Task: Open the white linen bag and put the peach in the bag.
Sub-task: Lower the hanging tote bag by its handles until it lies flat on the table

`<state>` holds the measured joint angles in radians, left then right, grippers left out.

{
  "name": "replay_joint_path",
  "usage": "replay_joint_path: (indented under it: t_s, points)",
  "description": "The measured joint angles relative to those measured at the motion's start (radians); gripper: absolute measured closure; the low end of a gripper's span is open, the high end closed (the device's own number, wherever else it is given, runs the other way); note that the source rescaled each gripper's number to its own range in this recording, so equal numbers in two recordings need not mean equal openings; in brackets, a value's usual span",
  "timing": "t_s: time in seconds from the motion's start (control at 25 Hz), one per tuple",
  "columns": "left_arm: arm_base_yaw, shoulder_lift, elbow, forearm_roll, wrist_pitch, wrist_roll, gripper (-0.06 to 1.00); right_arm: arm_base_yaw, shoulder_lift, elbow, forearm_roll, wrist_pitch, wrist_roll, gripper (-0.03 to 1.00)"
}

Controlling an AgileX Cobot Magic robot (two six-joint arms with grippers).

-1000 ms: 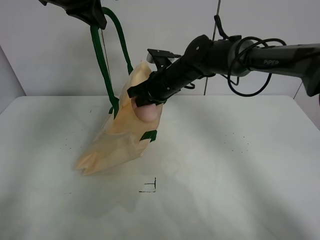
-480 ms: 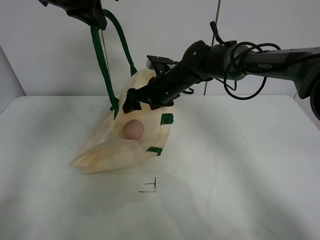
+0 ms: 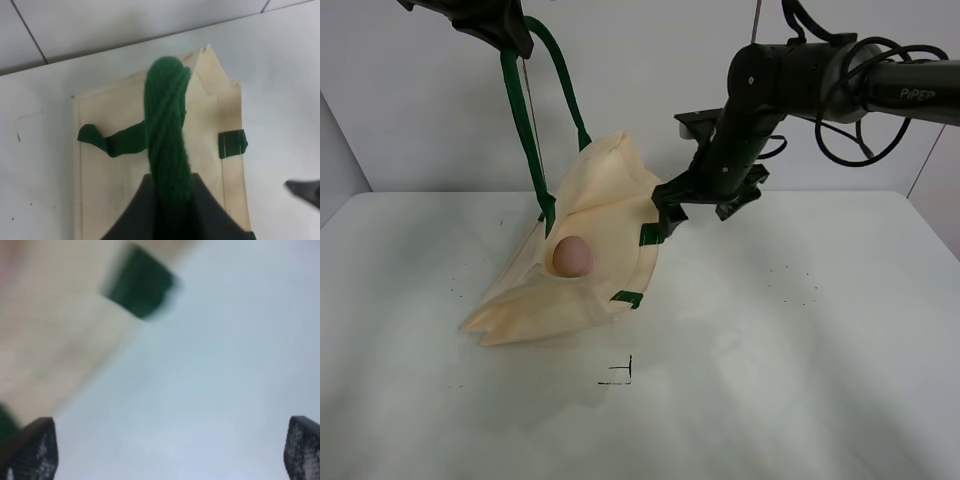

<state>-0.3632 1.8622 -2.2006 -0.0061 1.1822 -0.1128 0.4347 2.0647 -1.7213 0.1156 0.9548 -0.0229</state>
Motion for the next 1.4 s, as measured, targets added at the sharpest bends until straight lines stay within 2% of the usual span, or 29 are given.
replay_joint_path:
  t_s: [0.2, 0.48, 0.6, 0.88, 1.04, 1.2, 1.4]
  points:
    - [0.000, 0.000, 0.000, 0.000, 0.000, 0.000, 0.94, -0.113, 0.000, 0.000, -0.025, 0.030, 0.023, -0.03]
    - [0.000, 0.000, 0.000, 0.000, 0.000, 0.000, 0.94, -0.348, 0.000, 0.000, -0.050, 0.085, 0.023, -0.03]
    - [0.000, 0.000, 0.000, 0.000, 0.000, 0.000, 0.94, -0.401, -0.003, 0.000, -0.054, 0.123, 0.023, -0.03]
    - [0.000, 0.000, 0.000, 0.000, 0.000, 0.000, 0.94, -0.409, -0.010, 0.000, -0.051, 0.243, 0.005, -0.03]
    - [0.000, 0.000, 0.000, 0.000, 0.000, 0.000, 0.94, -0.409, -0.045, 0.031, -0.051, 0.252, -0.003, -0.03]
    - [0.000, 0.000, 0.000, 0.000, 0.000, 0.000, 0.94, -0.409, -0.161, 0.146, -0.051, 0.252, -0.003, -0.03]
    - [0.000, 0.000, 0.000, 0.000, 0.000, 0.000, 0.94, -0.409, -0.434, 0.391, -0.051, 0.252, -0.003, -0.03]
